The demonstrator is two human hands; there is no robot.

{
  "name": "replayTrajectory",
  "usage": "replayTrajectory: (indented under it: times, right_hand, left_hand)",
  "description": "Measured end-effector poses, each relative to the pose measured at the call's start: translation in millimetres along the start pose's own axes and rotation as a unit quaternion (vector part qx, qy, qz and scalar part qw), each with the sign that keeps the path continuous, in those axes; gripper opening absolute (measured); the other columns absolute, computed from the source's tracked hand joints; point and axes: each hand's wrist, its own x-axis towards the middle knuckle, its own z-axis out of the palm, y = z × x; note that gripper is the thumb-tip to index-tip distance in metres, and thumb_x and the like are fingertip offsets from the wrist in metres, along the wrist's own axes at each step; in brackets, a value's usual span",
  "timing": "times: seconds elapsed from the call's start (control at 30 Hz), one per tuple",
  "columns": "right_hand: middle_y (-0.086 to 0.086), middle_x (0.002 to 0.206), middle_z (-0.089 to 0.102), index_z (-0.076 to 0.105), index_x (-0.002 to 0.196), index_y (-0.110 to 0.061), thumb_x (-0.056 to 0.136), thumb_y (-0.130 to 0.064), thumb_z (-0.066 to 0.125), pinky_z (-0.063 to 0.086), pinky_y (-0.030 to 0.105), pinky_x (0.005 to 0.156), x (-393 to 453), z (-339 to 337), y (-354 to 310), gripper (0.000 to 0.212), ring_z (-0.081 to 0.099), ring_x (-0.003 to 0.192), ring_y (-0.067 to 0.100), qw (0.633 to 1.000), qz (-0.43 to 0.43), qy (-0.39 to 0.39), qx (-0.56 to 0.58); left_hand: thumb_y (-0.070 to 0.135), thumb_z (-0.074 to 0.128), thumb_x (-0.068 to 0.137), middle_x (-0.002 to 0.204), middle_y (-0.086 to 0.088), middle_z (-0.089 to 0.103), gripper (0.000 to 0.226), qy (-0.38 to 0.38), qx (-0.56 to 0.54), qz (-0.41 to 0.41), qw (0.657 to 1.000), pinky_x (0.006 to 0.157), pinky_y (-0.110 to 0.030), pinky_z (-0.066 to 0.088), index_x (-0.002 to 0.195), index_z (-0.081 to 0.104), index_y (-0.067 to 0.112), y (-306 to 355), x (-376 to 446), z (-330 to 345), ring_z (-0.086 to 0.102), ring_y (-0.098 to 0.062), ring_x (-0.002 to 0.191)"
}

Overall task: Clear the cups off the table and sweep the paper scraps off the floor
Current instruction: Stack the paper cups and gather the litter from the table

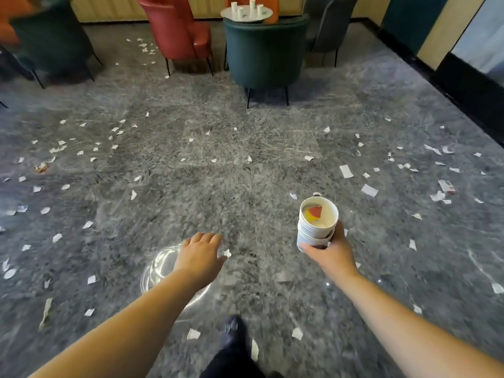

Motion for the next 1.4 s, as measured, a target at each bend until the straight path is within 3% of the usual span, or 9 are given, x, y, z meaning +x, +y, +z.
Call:
replayTrajectory:
  times: [0.17, 0.27, 0.53, 0.67, 0.77, 0.9, 1.0, 1.33, 1.4]
  right_hand:
    - [-0.021, 0.096, 0.060, 0.047, 0.111, -0.026, 0.065, -0.008, 0.086, 0.048, 0.027, 0.080, 110, 36, -20, 0.062, 0.062, 0.093, 0.013, 1.000, 0.002, 0.015, -0.002]
    - [-0.022, 0.096, 0.060, 0.045, 0.109, -0.034, 0.065, -0.013, 0.086, 0.050, 0.030, 0.081, 172, 62, -36, 0.065, 0.063, 0.093, 0.014, 0.999, 0.012, 0.030, -0.004]
    - [-0.019, 0.093, 0.059, 0.044, 0.111, -0.027, 0.066, -0.009, 0.086, 0.043, 0.008, 0.067, 322, 122, -84, 0.064, 0.060, 0.086, 0.006, 0.998, 0.029, 0.047, 0.001]
    - [-0.021, 0.092, 0.060, 0.046, 0.101, -0.034, 0.064, -0.012, 0.087, 0.047, 0.019, 0.073, 403, 153, -96, 0.059, 0.063, 0.086, 0.009, 0.999, 0.042, 0.032, -0.003]
    - [-0.018, 0.090, 0.061, 0.047, 0.092, -0.035, 0.063, -0.009, 0.087, 0.045, 0.009, 0.067, 474, 178, -107, 0.055, 0.061, 0.080, -0.002, 0.999, 0.033, 0.022, -0.009]
    - [-0.009, 0.095, 0.067, 0.049, 0.103, -0.033, 0.057, -0.024, 0.090, 0.054, 0.035, 0.079, 565, 204, -121, 0.062, 0.067, 0.087, 0.014, 0.999, 0.026, 0.001, -0.019]
    - [-0.011, 0.095, 0.068, 0.048, 0.099, -0.037, 0.057, -0.022, 0.089, 0.055, 0.040, 0.082, 654, 227, -140, 0.060, 0.067, 0.090, 0.016, 0.999, 0.018, -0.017, -0.024]
    - [-0.025, 0.094, 0.058, 0.045, 0.113, -0.031, 0.064, -0.013, 0.087, 0.042, 0.007, 0.070, 866, 320, -218, 0.067, 0.059, 0.084, -0.003, 0.997, -0.004, -0.070, -0.010]
    - [-0.024, 0.096, 0.058, 0.044, 0.113, -0.032, 0.064, -0.012, 0.087, 0.044, 0.010, 0.074, 901, 344, -227, 0.068, 0.060, 0.087, -0.001, 0.997, -0.003, -0.076, -0.008]
  left_hand:
    - [0.050, 0.042, 0.097, 0.151, 0.006, 0.035, 0.057, 0.005, 0.008, 0.013, 1.000, 0.112, -0.038, 0.025, 0.147, 0.029, 0.026, -36, 123, -34, 0.027, -0.020, 0.141]
    - [0.050, 0.043, 0.096, 0.152, 0.005, 0.034, 0.058, 0.006, 0.012, 0.021, 1.000, 0.113, -0.039, 0.024, 0.147, 0.029, 0.026, -58, 198, -61, 0.026, -0.021, 0.141]
    - [0.051, 0.043, 0.096, 0.151, 0.006, 0.035, 0.059, 0.004, 0.013, 0.033, 0.999, 0.112, -0.039, 0.025, 0.148, 0.029, 0.027, -106, 356, -121, 0.027, -0.020, 0.141]
    - [0.052, 0.042, 0.096, 0.151, 0.006, 0.035, 0.059, 0.007, 0.005, 0.026, 1.000, 0.112, -0.039, 0.025, 0.148, 0.028, 0.027, -125, 431, -141, 0.027, -0.020, 0.141]
    - [0.052, 0.042, 0.096, 0.151, 0.006, 0.035, 0.059, 0.008, 0.004, 0.020, 1.000, 0.112, -0.039, 0.025, 0.148, 0.028, 0.028, -140, 493, -155, 0.027, -0.020, 0.141]
    - [0.052, 0.042, 0.096, 0.152, 0.006, 0.034, 0.060, 0.015, 0.006, -0.002, 1.000, 0.113, -0.040, 0.025, 0.148, 0.027, 0.027, -159, 573, -176, 0.027, -0.020, 0.141]
    - [0.051, 0.042, 0.096, 0.151, 0.006, 0.035, 0.059, 0.010, -0.008, -0.025, 1.000, 0.112, -0.039, 0.025, 0.148, 0.028, 0.028, -180, 643, -201, 0.027, -0.019, 0.141]
    - [0.051, 0.043, 0.095, 0.151, 0.005, 0.035, 0.059, 0.012, -0.027, -0.080, 0.996, 0.112, -0.040, 0.026, 0.147, 0.030, 0.027, -264, 821, -266, 0.029, -0.021, 0.140]
    - [0.052, 0.043, 0.095, 0.151, 0.004, 0.035, 0.059, 0.014, -0.027, -0.082, 0.996, 0.112, -0.040, 0.026, 0.147, 0.029, 0.027, -286, 859, -275, 0.029, -0.021, 0.140]
